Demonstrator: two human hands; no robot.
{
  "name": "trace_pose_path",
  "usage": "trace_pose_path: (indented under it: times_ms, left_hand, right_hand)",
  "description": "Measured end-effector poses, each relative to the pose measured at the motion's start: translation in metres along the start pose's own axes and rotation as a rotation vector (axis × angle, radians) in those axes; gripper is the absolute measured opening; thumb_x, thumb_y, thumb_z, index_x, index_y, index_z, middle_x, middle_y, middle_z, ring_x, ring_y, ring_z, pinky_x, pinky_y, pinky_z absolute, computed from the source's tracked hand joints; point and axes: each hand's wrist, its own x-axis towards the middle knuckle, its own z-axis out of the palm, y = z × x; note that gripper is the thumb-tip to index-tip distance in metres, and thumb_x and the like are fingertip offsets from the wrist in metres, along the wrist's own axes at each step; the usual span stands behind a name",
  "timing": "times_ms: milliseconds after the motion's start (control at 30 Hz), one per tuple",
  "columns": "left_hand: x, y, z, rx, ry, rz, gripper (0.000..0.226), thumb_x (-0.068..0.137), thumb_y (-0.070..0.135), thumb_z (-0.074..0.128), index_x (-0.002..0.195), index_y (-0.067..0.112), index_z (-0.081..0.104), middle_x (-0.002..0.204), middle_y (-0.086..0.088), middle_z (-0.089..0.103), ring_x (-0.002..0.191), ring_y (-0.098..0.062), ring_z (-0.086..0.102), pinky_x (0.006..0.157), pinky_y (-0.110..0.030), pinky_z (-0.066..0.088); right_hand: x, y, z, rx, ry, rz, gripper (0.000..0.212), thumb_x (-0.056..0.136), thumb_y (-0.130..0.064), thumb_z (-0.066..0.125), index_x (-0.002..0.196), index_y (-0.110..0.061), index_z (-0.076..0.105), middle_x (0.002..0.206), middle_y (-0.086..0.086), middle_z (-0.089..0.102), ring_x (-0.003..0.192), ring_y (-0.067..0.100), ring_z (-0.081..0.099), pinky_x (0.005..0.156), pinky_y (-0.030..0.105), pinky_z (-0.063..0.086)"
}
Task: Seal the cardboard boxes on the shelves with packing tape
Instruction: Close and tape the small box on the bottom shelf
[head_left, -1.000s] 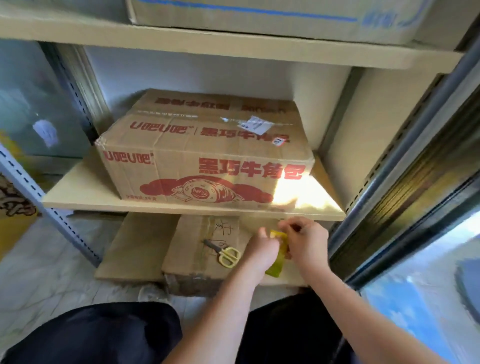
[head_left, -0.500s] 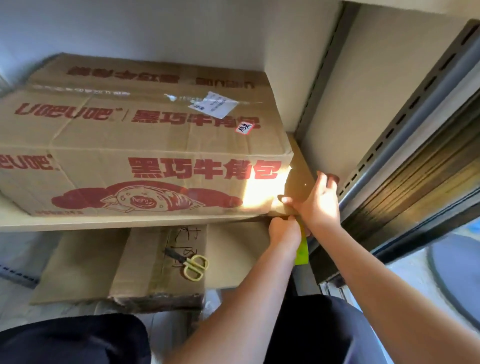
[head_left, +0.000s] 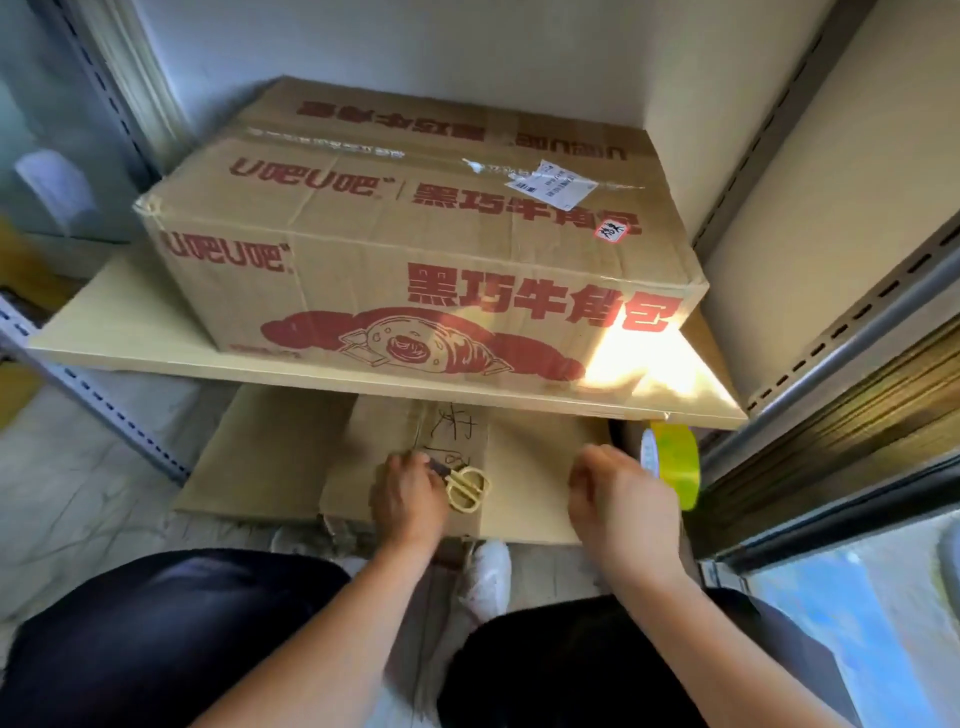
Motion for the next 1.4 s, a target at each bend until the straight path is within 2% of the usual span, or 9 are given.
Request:
trace_pose_path:
  times_ms: [100,300,367,467,667,900,1033,1200,1400]
  left_hand:
    - [0.025,-0.063,-0.010,0.199,0.048,-0.141,0.038,0.091,0.015,0.061,0.129,0.010,0.058,0.142,-0.018,0.048,0.135,-0.037,0.040,0.110,-0.048,0.039]
    - [0.065,-0.085,0.007,0.017,-0.025,-0.336,0.076,0.095,0.048,0.055,0.154,0.011,0.026,0.155,-0.018,0.032,0.140,-0.038,0.036,0.112,-0.049,0.034]
    - [0.077,-0.089,0.020,-0.125,-0.101,-0.352,0.091,0.090,0.059,0.056,0.156,0.013,0.015,0.150,-0.018,0.039,0.130,-0.038,0.047,0.103,-0.050,0.046]
    - [0.076,-0.103,0.017,-0.044,-0.130,-0.326,0.095,0.086,0.069,0.051,0.155,0.013,0.017,0.145,-0.015,0.045,0.121,-0.036,0.055,0.091,-0.049,0.053]
    - [0.061,-0.138,-0.027,0.337,-0.112,-0.354,0.096,0.082,0.077,0.050,0.156,0.026,0.016,0.154,-0.015,0.029,0.139,-0.038,0.029,0.112,-0.053,0.027]
    - [-0.002,-0.169,-0.008,-0.312,-0.040,-0.900,0.098,0.097,0.040,0.056,0.155,0.009,-0.015,0.158,-0.026,0.014,0.140,-0.045,0.031,0.111,-0.051,0.034]
    - [-0.025,-0.189,-0.001,-0.151,-0.081,-0.808,0.098,0.093,0.056,0.052,0.156,0.006,-0.004,0.145,-0.030,0.032,0.125,-0.048,0.046,0.097,-0.052,0.046]
    - [0.016,-0.167,-0.025,-0.219,0.142,-0.571,0.077,0.081,0.060,0.068,0.128,0.000,0.054,0.127,-0.025,0.054,0.118,-0.043,0.053,0.091,-0.048,0.050]
    - [0.031,-0.160,-0.023,-0.151,-0.036,-0.356,0.086,0.092,0.060,0.051,0.158,0.022,0.011,0.141,-0.012,0.053,0.117,-0.031,0.060,0.061,-0.032,0.050]
  right_hand:
    - [-0.005,-0.045,0.059,-0.041,-0.506,-0.168,0.019,0.094,-0.023,0.049,0.103,-0.019,0.065,0.099,0.000,0.064,0.085,0.025,0.065,0.059,0.030,0.047]
    - [0.035,-0.053,0.176,0.112,-0.677,0.102,0.085,0.094,-0.056,0.052,0.158,-0.027,0.004,0.165,0.007,0.000,0.136,0.039,0.040,0.103,0.045,0.046]
    - [0.025,-0.058,0.198,0.144,-0.681,0.165,0.084,0.097,-0.054,0.047,0.158,-0.025,-0.004,0.164,0.015,-0.010,0.124,0.039,0.053,0.095,0.040,0.048]
    - [0.004,-0.080,0.199,0.067,-0.559,0.247,0.078,0.099,-0.048,0.045,0.158,-0.019,0.003,0.150,0.022,0.029,0.105,0.036,0.061,0.080,0.036,0.050]
    - [-0.067,-0.136,0.154,0.469,-0.733,0.392,0.053,0.079,-0.046,0.064,0.116,-0.022,0.035,0.091,-0.003,0.061,0.081,0.018,0.063,0.072,0.039,0.058]
    - [0.014,-0.089,0.157,0.290,-0.326,0.280,0.056,0.090,-0.044,0.060,0.125,-0.002,0.046,0.114,0.013,0.054,0.103,0.031,0.055,0.076,0.031,0.042]
    - [-0.001,-0.077,0.181,0.483,-0.364,0.602,0.050,0.094,-0.044,0.056,0.109,0.003,0.049,0.105,0.018,0.056,0.093,0.033,0.054,0.072,0.033,0.038]
    - [0.019,-0.058,0.188,0.568,-0.321,0.752,0.045,0.092,-0.044,0.056,0.097,0.000,0.056,0.087,0.012,0.059,0.086,0.033,0.059,0.067,0.032,0.038]
    - [0.046,-0.002,0.223,0.745,-0.466,1.138,0.066,0.091,-0.060,0.045,0.115,0.000,0.060,0.087,0.010,0.063,0.086,0.031,0.066,0.088,0.044,0.056]
